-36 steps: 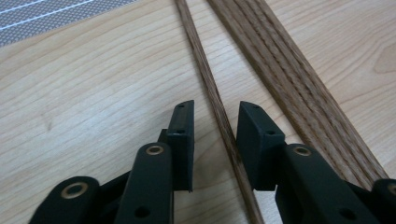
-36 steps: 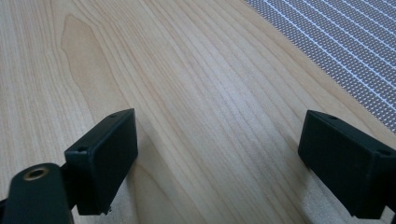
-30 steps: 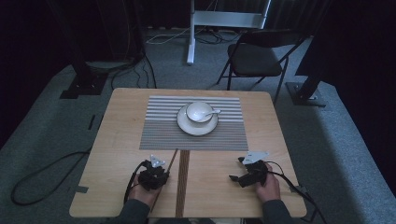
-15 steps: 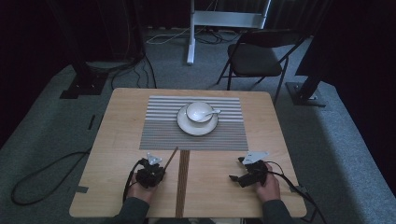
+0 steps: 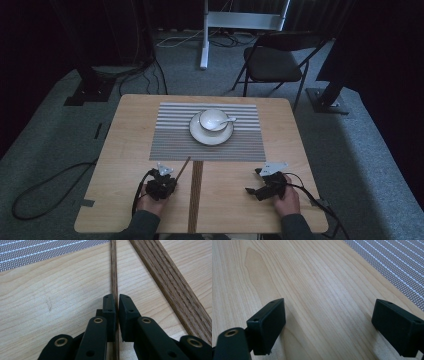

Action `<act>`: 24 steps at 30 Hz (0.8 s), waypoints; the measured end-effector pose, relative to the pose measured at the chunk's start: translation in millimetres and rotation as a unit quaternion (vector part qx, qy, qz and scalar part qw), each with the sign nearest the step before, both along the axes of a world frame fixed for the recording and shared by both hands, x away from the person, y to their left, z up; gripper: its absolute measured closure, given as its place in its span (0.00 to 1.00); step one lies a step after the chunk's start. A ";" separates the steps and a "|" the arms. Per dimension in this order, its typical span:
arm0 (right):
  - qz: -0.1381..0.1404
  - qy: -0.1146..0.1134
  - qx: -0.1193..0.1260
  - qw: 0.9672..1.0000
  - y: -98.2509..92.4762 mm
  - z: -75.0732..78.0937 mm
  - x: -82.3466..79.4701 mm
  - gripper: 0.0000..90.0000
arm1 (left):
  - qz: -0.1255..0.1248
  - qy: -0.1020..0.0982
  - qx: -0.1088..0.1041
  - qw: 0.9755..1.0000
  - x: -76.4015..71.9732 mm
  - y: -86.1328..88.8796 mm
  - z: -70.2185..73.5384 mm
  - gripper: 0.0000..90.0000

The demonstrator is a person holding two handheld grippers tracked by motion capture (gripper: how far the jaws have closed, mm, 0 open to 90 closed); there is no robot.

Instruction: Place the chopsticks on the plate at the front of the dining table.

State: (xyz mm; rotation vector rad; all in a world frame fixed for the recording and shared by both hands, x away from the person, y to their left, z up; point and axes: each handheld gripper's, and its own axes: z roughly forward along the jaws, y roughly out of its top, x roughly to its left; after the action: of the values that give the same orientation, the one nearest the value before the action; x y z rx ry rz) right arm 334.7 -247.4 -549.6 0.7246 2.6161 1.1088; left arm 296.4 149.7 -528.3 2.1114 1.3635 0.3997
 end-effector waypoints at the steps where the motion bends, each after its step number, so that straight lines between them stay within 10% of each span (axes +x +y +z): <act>1: 0.000 0.000 0.000 1.000 0.0 0.0 0.0 0.13 | 0.001 0.000 -0.001 1.000 0.1 0.1 0.0 0.94; 24: -0.001 0.000 0.000 1.000 0.2 0.0 -0.2 0.13 | 0.021 -0.008 -0.029 0.999 2.9 6.7 9.5 0.94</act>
State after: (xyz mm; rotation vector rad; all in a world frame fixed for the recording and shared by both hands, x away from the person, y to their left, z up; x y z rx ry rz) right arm 334.5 -247.2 -549.6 0.7273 2.6148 1.1085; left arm 299.3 156.4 -518.8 2.0316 1.3967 0.3880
